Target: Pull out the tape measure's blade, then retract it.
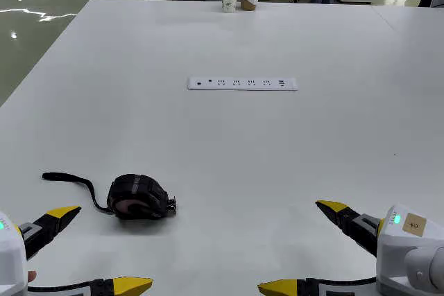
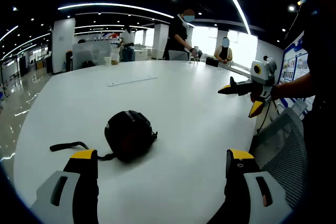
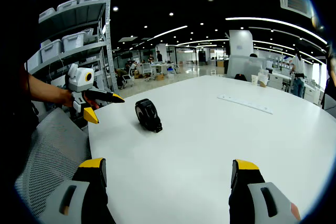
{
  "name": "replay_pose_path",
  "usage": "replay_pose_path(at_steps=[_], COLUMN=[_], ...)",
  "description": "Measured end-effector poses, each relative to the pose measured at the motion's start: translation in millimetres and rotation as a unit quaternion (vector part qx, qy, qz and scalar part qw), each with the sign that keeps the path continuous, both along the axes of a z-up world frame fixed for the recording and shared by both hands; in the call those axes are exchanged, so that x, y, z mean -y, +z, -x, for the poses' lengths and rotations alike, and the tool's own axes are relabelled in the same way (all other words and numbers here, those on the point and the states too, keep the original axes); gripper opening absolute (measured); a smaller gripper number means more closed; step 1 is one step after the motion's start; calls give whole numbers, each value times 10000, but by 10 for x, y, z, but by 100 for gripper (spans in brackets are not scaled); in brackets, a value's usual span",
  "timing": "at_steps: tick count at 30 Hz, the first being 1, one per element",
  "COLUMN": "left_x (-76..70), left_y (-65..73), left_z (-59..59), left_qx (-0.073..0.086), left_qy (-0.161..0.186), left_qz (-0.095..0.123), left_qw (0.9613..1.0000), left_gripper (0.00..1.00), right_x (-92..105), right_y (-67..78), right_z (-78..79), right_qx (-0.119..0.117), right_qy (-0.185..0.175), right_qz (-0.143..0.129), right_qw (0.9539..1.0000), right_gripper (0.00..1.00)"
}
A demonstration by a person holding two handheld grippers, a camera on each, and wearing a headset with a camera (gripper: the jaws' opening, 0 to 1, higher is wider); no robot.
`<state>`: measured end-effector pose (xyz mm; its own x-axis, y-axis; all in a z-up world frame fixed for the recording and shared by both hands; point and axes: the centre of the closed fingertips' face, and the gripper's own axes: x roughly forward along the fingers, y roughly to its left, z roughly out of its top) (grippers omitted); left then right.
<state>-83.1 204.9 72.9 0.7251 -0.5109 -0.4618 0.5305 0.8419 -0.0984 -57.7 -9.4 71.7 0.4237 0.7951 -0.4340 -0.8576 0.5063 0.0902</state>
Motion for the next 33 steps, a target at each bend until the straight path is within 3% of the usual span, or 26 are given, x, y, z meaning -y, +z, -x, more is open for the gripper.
replay_pose_path(at_steps=[5,33], left_x=[8,15], left_y=[4,-28], left_z=[2,-7], left_qx=[4,-39], left_qy=[-12,-131], left_qz=[-5,-105], left_qw=[10000,9999], left_gripper=[99,99], right_x=[16,13], right_y=[17,-32], right_z=[-18,-6], right_qx=[118,61], right_qy=[-15,100], right_qz=[20,148], right_qw=[9999,9998], right_gripper=[99,99])
